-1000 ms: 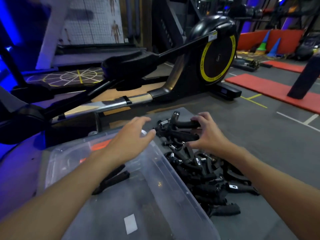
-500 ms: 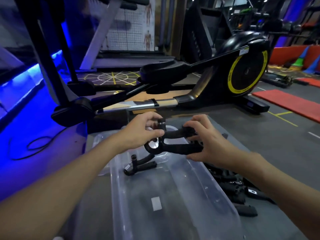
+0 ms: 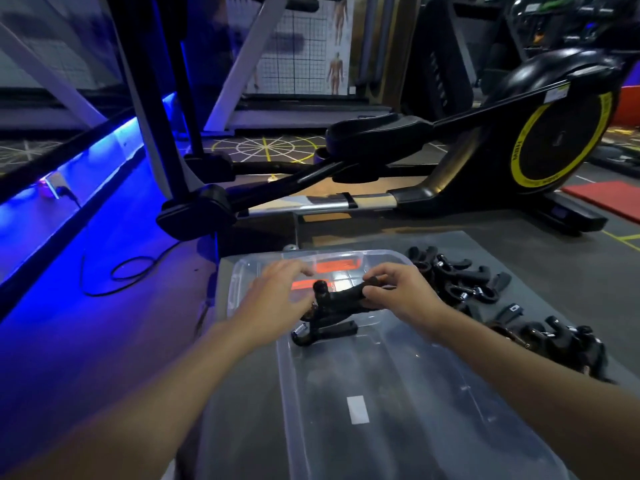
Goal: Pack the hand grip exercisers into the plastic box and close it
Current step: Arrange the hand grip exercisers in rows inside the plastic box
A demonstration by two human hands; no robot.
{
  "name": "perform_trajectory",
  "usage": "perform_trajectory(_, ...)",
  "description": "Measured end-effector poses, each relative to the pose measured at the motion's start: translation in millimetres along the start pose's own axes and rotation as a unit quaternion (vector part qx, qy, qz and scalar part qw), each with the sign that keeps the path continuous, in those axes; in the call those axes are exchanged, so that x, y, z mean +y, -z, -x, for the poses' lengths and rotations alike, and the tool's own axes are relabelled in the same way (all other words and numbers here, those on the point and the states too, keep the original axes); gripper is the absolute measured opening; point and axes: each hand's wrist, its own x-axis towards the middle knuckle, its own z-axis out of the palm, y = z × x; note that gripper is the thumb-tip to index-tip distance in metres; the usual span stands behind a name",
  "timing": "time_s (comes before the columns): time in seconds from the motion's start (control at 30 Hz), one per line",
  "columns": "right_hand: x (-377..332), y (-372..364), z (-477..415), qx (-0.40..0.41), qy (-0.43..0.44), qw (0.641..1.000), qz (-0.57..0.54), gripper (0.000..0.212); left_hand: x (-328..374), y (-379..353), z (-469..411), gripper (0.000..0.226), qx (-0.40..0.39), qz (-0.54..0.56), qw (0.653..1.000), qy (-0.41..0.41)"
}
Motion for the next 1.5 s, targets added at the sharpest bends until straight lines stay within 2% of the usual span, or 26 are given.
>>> perform_trajectory(0.07,17.4,-3.7,-12.9,0.015,-0.007,0.999,0.037,0.019,-11.1,-10.7,8.3,0.044,-0.013,-0.082,0.995,0.051)
perform_trajectory(0.2,60.0,-13.3,-36.5,0.040,-0.040,0.993,0.099,0.025,-25.0,-25.1,19.7,0.069,-0.029,-0.034,0.993,0.106)
perform_trajectory(0.43,100.4,-30.2,-63.0,0.037,-0.130,0.989,0.060,0.022,-30.3,-27.3,19.2,0.074,-0.054,-0.027,0.992,0.110)
perform_trajectory(0.57,116.9,-42.6,-74.9,0.039,-0.175,0.984,-0.019,0.020,-31.3,-28.5,19.2,0.073,-0.050,-0.024,0.992,0.112)
perform_trajectory(0.67,128.8,-54.2,-77.1,0.083,-0.187,0.975,-0.089,0.018,-31.9,-29.8,19.2,0.072,-0.048,-0.015,0.992,0.117)
perform_trajectory(0.77,138.2,-57.6,-77.4,0.099,-0.157,0.980,-0.074,0.021,-31.1,-29.4,19.6,0.072,-0.056,-0.007,0.991,0.124)
perform_trajectory(0.8,141.5,-57.1,-77.2,0.097,-0.138,0.985,-0.044,0.021,-29.8,-28.8,19.6,0.072,-0.058,-0.007,0.990,0.128)
perform_trajectory(0.87,147.8,-56.4,-75.6,0.103,-0.086,0.987,0.084,0.026,-28.0,-27.6,19.7,0.072,-0.061,-0.010,0.990,0.129)
perform_trajectory(0.97,151.5,-59.9,-69.0,0.113,-0.012,0.956,0.272,0.049,-28.6,-27.3,20.5,0.072,-0.060,-0.007,0.990,0.127)
perform_trajectory(1.07,149.1,-67.7,-64.5,0.083,0.045,0.921,0.378,0.077,-27.5,-27.5,20.5,0.072,-0.056,-0.001,0.990,0.129)
perform_trajectory(1.13,148.4,-72.7,-64.5,0.062,0.044,0.914,0.399,0.082,-26.0,-27.2,20.5,0.071,-0.053,-0.001,0.990,0.129)
perform_trajectory(1.2,150.8,-74.5,-66.0,0.058,0.036,0.913,0.402,0.076,-26.1,-26.8,21.0,0.071,-0.053,-0.005,0.991,0.127)
perform_trajectory(1.3,155.8,-72.8,-66.4,0.065,0.043,0.926,0.369,0.066,-28.1,-26.8,21.8,0.074,-0.052,-0.005,0.992,0.118)
perform_trajectory(1.5,157.1,-72.8,-66.8,0.070,0.041,0.939,0.333,0.063,-26.7,-26.6,22.1,0.074,-0.055,-0.007,0.992,0.113)
